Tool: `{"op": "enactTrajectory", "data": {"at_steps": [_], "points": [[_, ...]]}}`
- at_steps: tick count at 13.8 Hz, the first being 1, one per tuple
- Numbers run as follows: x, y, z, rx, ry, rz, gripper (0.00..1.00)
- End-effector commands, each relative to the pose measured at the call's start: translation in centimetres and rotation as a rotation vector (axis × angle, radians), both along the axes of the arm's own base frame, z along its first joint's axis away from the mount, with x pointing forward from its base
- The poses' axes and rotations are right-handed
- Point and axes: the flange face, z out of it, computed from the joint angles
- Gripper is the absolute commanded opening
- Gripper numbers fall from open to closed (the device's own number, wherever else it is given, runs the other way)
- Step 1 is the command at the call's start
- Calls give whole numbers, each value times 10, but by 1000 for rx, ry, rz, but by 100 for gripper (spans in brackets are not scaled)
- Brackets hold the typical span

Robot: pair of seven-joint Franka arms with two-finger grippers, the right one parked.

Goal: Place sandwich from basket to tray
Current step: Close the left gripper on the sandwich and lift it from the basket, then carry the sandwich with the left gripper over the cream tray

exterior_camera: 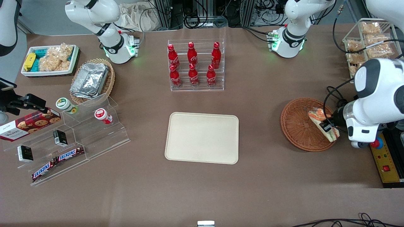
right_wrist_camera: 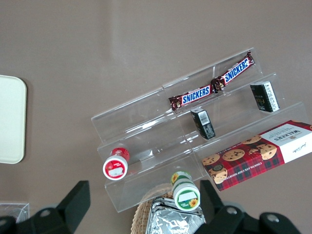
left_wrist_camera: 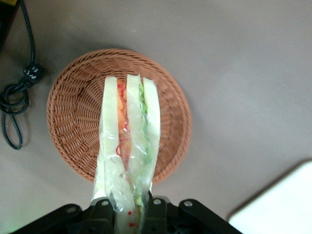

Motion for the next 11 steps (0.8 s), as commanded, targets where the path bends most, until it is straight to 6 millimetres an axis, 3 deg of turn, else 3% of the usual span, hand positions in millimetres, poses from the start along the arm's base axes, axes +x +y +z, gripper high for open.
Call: {"op": "enactTrajectory", "data": {"at_steps": [1, 4, 7, 11], "points": [[4, -65, 9, -14, 5, -114, 3], [-4, -152, -19, -50, 38, -285, 0], [-12, -234, -61, -95, 47, -381, 0], [-17, -309, -126, -179, 18, -415, 3]]}}
